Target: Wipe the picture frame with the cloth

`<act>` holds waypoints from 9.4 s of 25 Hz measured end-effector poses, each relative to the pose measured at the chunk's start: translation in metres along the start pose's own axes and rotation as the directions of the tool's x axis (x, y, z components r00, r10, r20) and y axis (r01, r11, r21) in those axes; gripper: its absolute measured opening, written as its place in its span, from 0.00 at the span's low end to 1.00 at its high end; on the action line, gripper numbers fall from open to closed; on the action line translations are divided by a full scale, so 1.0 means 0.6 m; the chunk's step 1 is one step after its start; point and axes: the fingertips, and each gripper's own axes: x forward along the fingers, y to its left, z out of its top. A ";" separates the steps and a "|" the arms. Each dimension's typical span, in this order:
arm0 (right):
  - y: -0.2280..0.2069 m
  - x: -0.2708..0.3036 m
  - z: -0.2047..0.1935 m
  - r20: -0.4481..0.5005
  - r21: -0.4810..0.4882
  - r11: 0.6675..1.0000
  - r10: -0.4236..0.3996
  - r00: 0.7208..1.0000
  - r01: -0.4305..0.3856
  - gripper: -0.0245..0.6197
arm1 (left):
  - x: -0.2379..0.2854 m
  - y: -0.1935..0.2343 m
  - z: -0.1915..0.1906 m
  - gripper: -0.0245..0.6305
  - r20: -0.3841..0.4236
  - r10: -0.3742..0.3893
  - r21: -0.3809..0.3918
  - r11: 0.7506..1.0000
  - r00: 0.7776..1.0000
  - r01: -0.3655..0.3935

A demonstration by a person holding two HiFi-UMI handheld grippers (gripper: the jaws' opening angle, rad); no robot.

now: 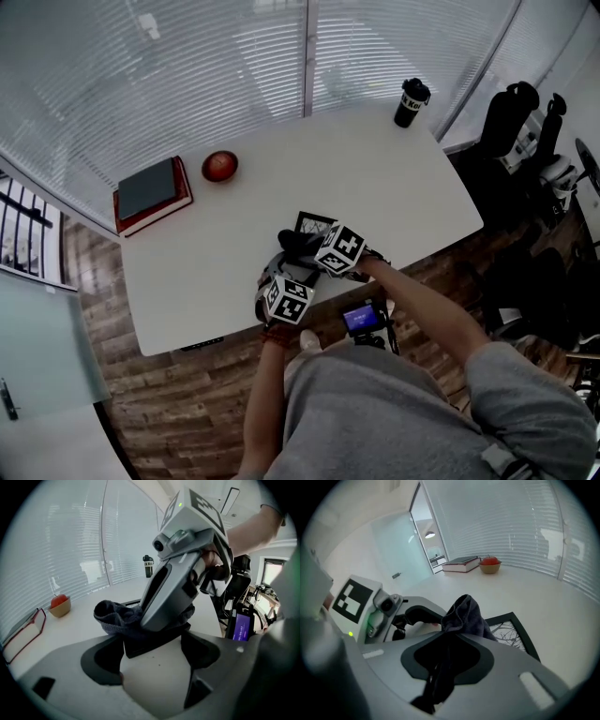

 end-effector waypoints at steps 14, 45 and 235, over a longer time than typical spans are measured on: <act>-0.143 -0.157 0.077 0.094 -0.175 0.962 -0.196 0.976 0.210 0.14 | -0.002 0.008 0.006 0.61 0.007 0.004 0.004 1.000 1.000 -0.004; -0.223 -0.075 -0.007 0.089 0.207 0.970 -0.152 0.984 0.131 0.22 | -0.001 0.009 0.006 0.61 0.003 0.005 0.000 1.000 1.000 -0.005; 0.027 -0.357 0.094 0.794 0.203 0.979 -0.163 0.585 -0.002 0.18 | -0.129 0.027 0.160 0.61 0.377 0.038 -0.055 0.998 0.925 -0.019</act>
